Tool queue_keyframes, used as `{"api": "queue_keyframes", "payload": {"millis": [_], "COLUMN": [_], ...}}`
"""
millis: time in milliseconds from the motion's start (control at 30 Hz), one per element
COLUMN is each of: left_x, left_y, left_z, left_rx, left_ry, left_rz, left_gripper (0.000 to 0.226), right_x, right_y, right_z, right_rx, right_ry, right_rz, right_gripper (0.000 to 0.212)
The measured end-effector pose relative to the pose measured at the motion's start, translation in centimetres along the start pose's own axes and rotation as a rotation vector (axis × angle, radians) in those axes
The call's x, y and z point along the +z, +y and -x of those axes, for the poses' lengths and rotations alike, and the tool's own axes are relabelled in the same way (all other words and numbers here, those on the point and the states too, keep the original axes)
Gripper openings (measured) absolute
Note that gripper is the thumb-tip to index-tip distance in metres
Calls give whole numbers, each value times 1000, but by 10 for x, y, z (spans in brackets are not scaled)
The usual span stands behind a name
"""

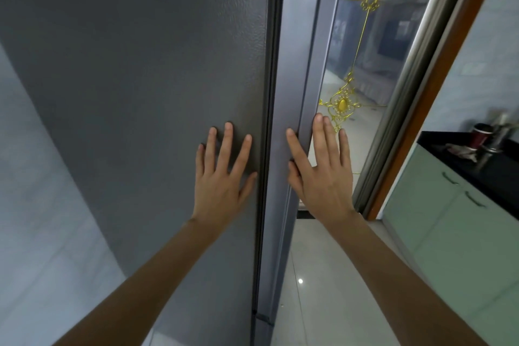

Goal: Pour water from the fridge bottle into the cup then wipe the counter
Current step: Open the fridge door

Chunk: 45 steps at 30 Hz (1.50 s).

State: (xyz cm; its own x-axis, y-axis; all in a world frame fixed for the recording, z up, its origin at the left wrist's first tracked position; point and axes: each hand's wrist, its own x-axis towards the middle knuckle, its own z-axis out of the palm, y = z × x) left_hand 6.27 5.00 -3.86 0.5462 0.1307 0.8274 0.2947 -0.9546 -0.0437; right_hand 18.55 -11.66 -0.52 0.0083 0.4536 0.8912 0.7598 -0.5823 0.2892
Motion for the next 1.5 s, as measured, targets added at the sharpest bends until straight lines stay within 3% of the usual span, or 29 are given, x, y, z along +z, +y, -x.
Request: {"api": "queue_keyframes", "payload": {"millis": [233,433,800,1000,1133,1233,1500], "left_x": [-1,1,-8,-22,-22,-10,59], "left_y": [1,5,9,32,70,117,245], "left_z": [1,0,1,5,23,37,31], "left_rx": [-1,-13,-40,-112,-30,27,123], "left_ry": [4,9,-50,-66,-46,-121,-509], "left_rz": [-7,10,-1,-32,32,136,341], "left_gripper": [64,60,62,59,53,49,55], "right_x": [1,-21,-69,-80,-87,-90,-92], "right_y": [6,61,142,182,195,202,227], "right_z": [5,47,85,96,100,102,106], "right_rx": [-10,102,318,330,333,358,410], "right_ry": [35,-12,-187,-337,-395,-442,-497], "right_rz": [-1,22,-54,16,67,87,127], "right_gripper": [52,50,72,81,79,79,78]}}
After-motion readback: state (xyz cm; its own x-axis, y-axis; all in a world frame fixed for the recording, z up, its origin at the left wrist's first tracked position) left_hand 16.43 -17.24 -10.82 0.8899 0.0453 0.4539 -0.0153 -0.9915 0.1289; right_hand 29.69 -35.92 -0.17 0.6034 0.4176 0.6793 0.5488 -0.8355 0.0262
